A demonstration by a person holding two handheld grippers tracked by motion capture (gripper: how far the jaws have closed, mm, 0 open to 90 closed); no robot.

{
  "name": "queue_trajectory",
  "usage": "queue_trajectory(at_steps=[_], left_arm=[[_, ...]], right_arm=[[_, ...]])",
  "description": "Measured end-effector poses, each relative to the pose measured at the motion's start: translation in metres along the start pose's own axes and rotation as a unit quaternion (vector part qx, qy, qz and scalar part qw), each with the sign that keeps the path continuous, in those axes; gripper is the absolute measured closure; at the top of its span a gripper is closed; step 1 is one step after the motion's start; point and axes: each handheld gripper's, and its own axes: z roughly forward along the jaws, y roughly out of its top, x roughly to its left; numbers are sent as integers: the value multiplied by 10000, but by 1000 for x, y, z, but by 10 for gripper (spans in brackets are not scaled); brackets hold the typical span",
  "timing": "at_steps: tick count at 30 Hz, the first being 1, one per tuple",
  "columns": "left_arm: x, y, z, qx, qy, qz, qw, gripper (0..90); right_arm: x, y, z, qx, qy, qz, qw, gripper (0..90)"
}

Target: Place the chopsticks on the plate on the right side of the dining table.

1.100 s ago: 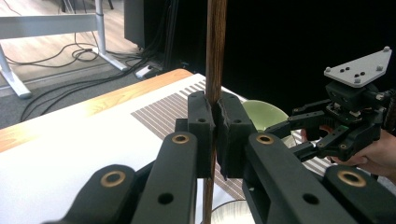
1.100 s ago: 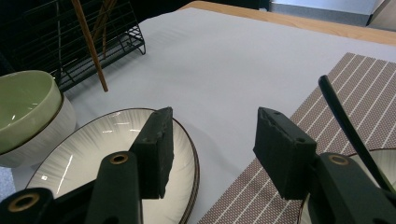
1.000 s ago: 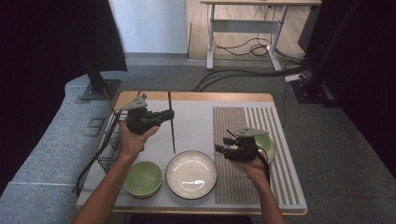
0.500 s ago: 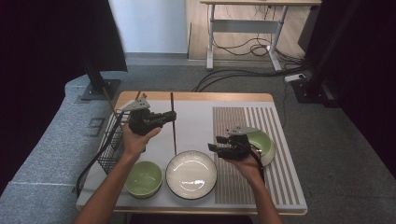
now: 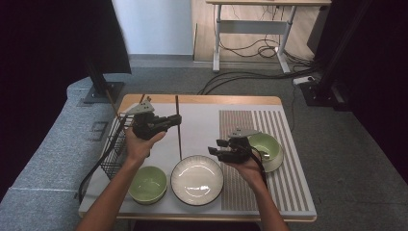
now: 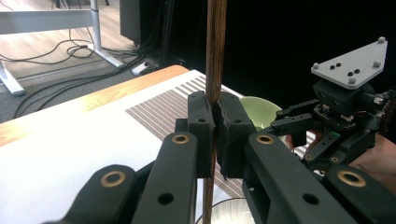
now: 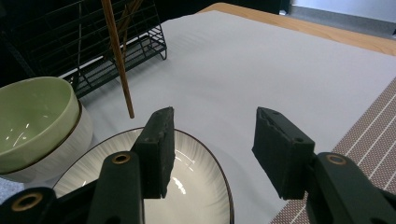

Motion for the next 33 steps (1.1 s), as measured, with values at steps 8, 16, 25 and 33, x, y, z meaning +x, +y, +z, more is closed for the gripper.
queue_trajectory(at_steps=[8, 16, 25, 33], left_arm=[[0, 0, 4, 41, -41, -28, 10000, 850], [-3, 1, 7, 78, -55, 15, 10000, 850], [-7, 1, 13, 126, -97, 45, 9999, 850], [-8, 1, 15, 151, -97, 58, 9998, 850]], right_arm=[[3, 4, 4, -25, 39, -40, 10000, 484], [4, 5, 8, -15, 58, -33, 10000, 484], [6, 7, 8, -17, 56, -87, 9999, 485], [6, 7, 7, -84, 69, -70, 9999, 485]])
